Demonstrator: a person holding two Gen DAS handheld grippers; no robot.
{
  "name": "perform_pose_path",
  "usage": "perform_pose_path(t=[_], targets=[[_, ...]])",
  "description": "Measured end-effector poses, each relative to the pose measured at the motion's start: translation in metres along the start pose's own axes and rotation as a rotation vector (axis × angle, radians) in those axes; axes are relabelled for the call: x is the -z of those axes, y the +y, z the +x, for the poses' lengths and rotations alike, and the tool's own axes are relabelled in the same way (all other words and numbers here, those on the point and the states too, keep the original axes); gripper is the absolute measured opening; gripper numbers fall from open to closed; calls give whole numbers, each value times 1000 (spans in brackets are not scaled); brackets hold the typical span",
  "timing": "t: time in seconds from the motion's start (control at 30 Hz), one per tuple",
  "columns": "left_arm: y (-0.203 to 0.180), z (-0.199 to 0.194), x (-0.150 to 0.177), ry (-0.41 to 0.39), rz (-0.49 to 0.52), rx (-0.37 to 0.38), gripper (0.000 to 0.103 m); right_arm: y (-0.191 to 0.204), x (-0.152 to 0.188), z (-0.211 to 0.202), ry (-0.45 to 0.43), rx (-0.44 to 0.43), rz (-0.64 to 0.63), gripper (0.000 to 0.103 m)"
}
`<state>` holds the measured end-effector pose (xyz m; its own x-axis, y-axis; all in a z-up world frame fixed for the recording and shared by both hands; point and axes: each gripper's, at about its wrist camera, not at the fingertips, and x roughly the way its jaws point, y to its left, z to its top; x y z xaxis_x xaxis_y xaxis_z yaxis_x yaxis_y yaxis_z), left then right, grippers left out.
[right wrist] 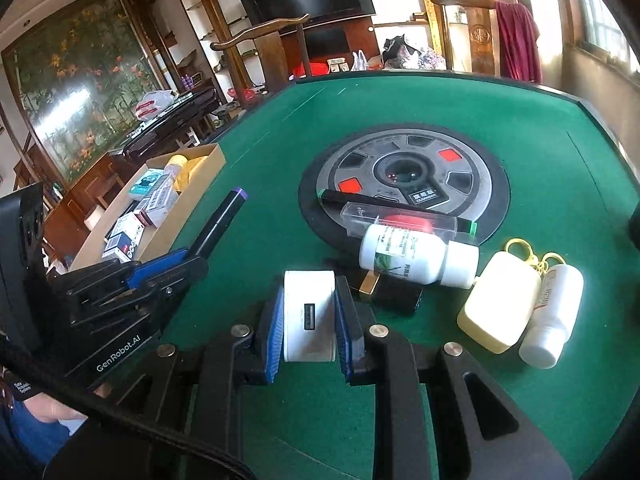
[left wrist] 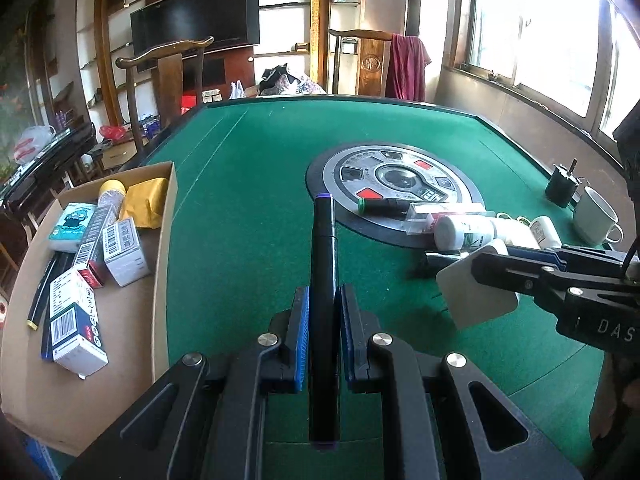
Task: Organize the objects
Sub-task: 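Carry the black marker and small white box over the tray with both tools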
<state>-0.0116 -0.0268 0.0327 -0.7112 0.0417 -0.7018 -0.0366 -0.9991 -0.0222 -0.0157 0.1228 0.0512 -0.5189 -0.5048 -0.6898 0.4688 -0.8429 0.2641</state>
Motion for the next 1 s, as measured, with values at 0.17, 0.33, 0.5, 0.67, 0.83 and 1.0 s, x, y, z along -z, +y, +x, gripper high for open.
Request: perform_pose_path(t=[0.17,0.33,0.5,0.67,0.83,1.0], targets=[[2,3,1,5,-8,-2,12,-5,2,7,26,78,0,29],[1,4,2,5,-8,2,12,-11,2,7,45,53,38,28],[0,2,1,-4,-7,3,12,-17,1,2,32,-5,93,20],[-1,-8,-1,-25,-12,5,12,-13,0,-4,3,-5,93,19],[2,-21,-5,-52,-20,8,12,-5,-1,-17,-60,-10,80,19],[10,-34,-7,-79,-31,6,12,3,-2,-28,-112,-31,84,20]])
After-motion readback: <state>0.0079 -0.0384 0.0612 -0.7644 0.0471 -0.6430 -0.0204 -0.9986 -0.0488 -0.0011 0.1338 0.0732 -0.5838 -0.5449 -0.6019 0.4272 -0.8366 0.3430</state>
